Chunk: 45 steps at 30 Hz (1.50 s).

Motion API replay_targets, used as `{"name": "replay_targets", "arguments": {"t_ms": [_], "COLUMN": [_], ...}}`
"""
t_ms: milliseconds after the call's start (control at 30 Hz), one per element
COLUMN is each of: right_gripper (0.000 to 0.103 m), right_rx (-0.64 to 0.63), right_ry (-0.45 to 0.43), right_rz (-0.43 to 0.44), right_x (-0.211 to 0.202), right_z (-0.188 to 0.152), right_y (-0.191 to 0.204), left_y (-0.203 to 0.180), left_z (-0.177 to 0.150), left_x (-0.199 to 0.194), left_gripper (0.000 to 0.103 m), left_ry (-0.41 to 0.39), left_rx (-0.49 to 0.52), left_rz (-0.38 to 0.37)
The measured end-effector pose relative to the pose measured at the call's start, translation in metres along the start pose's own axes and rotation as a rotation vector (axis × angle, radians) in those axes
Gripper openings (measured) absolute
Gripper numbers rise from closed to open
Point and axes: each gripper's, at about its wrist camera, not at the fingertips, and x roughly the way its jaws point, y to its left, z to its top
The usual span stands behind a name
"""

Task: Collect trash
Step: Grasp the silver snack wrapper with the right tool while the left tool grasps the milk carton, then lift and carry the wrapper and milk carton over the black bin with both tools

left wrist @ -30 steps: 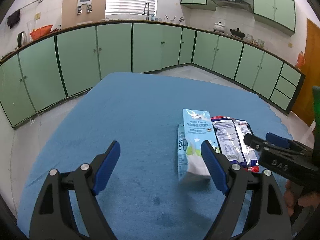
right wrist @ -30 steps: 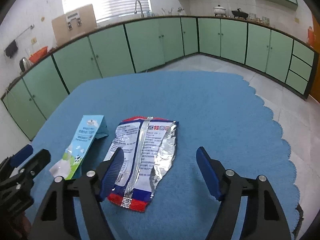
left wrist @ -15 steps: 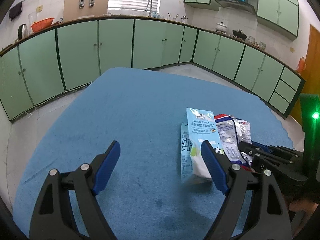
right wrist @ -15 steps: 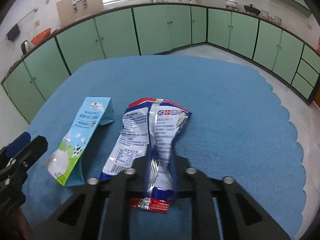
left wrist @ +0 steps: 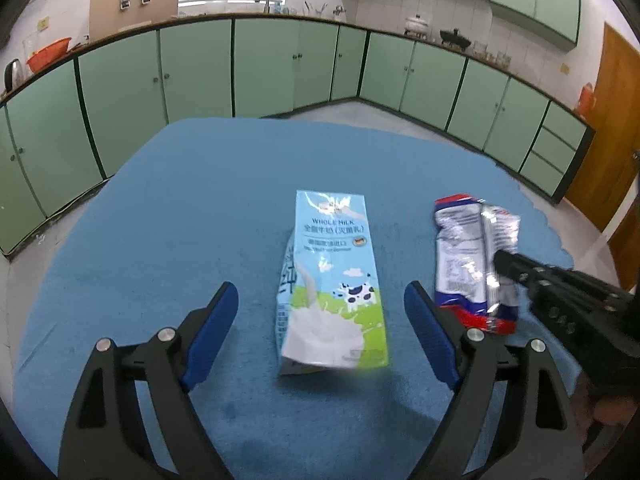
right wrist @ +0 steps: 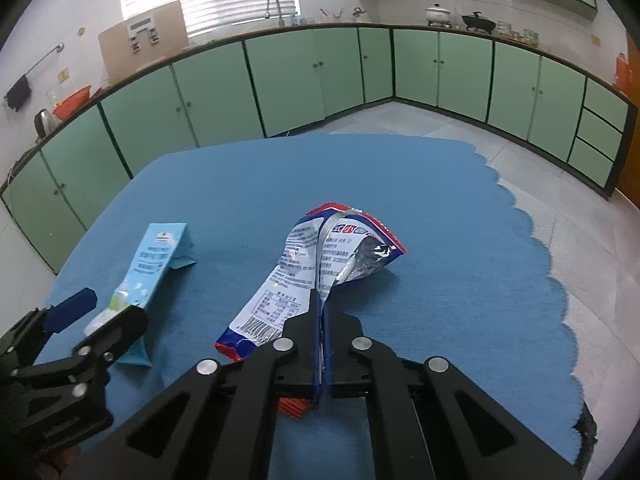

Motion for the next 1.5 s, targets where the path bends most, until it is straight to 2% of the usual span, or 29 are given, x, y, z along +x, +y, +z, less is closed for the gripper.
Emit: {"name": "replay_targets", "arguments": {"t_ms": [67, 133, 200, 233, 300, 533, 900, 1500], "right_gripper": [0.002, 0.002, 0.002, 0.002, 0.002, 0.002, 0.002, 0.001], "right_rx": [0.012, 0.019, 0.024, 0.026, 0.03, 0.038, 0.062, 0.066], "right_ry": [-0.003, -0.005, -0.006, -0.006, -0.009, -0.019, -0.068, -0.184], "right_rz": [0.0, 0.001, 0.005, 0.006, 0.01, 0.015, 0.022, -0.021], "right_x": [-0.001, -0.002, -0.003, -0.003, -0.003, -0.009, -0.041, -0.128], "right_z": [-0.001, -0.001, -0.001, -0.001, -0.001, -0.002, 0.002, 0.001], "right_y": [-0.006, -0.011, -0.016, -0.016, -0.017, -0.02, -0.03, -0.067], "left_y": [-0.001, -0.001, -0.003, -0.003, 0.003, 0.005, -0.015, -0.086], "left_z": [0.0, 0.001, 0.001, 0.001, 0.002, -0.001, 0.005, 0.01], "left_x": [0.004, 0.008, 0.012, 0.014, 0.015, 0.001, -0.039, -0.095], "left_gripper": [0.082, 0.076, 0.057, 0.053, 0.053, 0.052, 0.051, 0.05], "left_ry": [0.016, 0.028, 0.047, 0.056, 0.056, -0.019, -0.115, -0.183], "left_rx": [-0.001, -0.003, -0.002, -0.002, -0.011, -0.021, -0.018, 0.075], "left_rz": [0.004, 0.004, -0.002, -0.002, -0.012, -0.011, -0.036, -0.128]}}
